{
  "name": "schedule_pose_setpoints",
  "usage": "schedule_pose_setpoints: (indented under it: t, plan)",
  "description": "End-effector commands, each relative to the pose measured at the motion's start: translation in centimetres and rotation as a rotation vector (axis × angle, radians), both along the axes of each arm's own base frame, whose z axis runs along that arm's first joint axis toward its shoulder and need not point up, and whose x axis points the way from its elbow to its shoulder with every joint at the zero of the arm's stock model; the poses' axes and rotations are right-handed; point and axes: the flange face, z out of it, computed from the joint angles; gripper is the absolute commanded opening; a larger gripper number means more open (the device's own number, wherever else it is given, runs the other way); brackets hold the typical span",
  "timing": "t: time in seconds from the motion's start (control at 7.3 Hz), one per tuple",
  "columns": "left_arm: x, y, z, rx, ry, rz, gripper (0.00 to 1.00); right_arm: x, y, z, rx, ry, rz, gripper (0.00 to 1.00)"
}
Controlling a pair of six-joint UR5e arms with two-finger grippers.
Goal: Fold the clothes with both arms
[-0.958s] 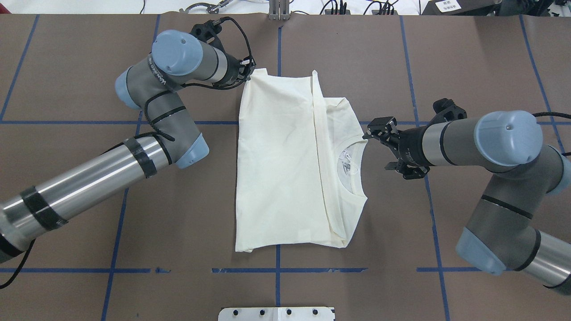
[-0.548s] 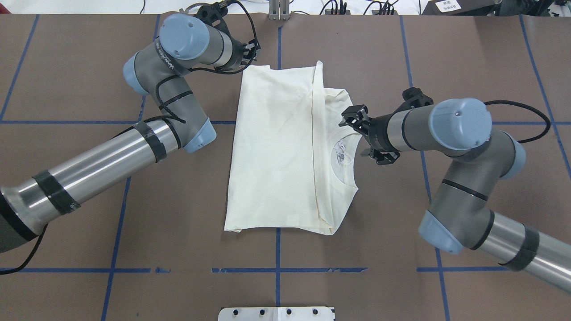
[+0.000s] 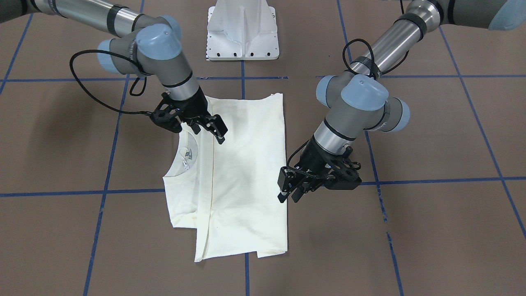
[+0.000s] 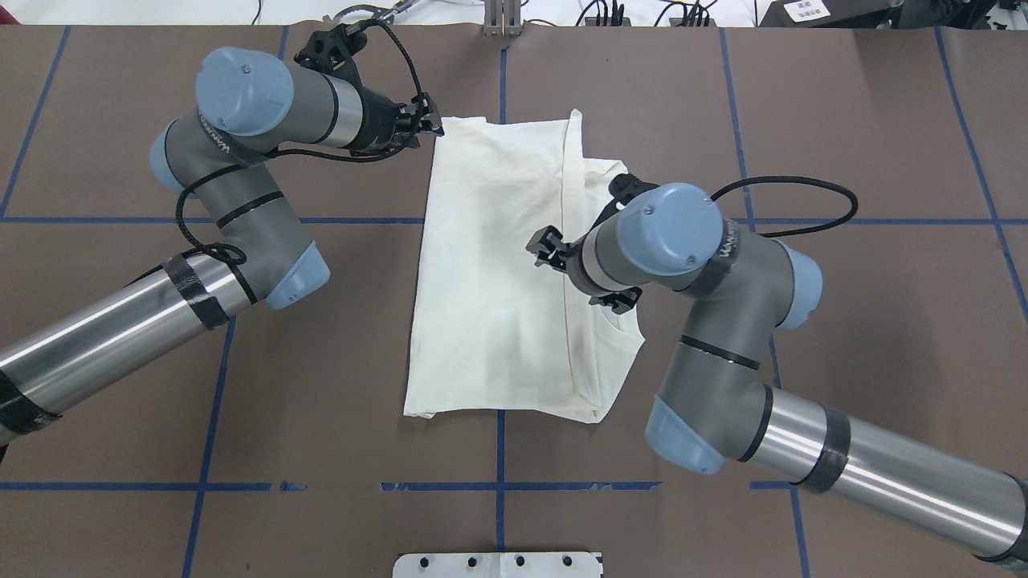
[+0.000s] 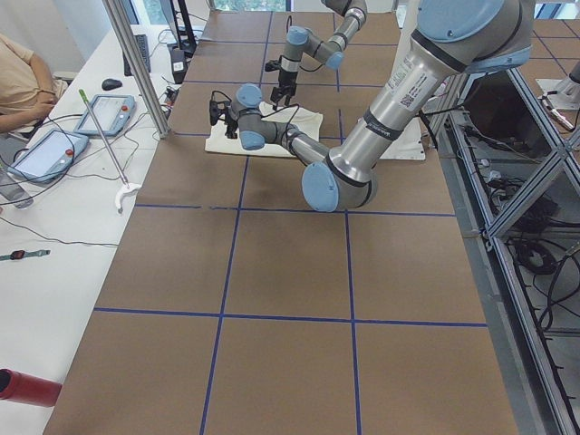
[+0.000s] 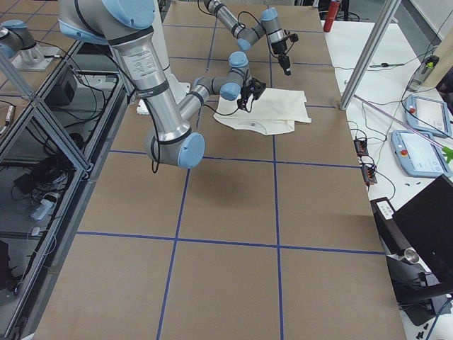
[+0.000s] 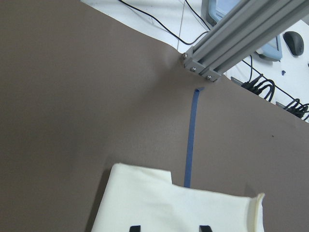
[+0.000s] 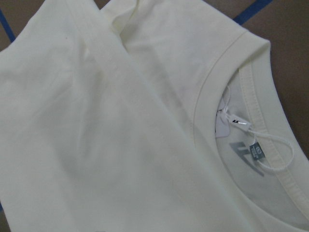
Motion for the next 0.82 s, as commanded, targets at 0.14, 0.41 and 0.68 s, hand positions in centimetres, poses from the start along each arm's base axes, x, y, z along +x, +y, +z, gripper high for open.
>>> schedule_pose_setpoints:
  t: [0.14, 0.41, 0.68]
  plan:
    - [-0.2, 0.3, 0.5, -0.005, 0.001, 0.004, 0.49, -2.7, 4.3, -1.2, 0.290, 0.233, -0.341, 0.96]
    - [-0.2, 0.3, 0.9, -0.009, -0.003, 0.004, 0.50, -3.5, 8.2, 0.5, 0.359, 0.376, -0.567, 0.97]
    - [-0.2, 0.8, 2.7, -0.023, -0.016, 0.010, 0.50, -4.6, 10.7, 3.0, 0.368, 0.426, -0.654, 0.98]
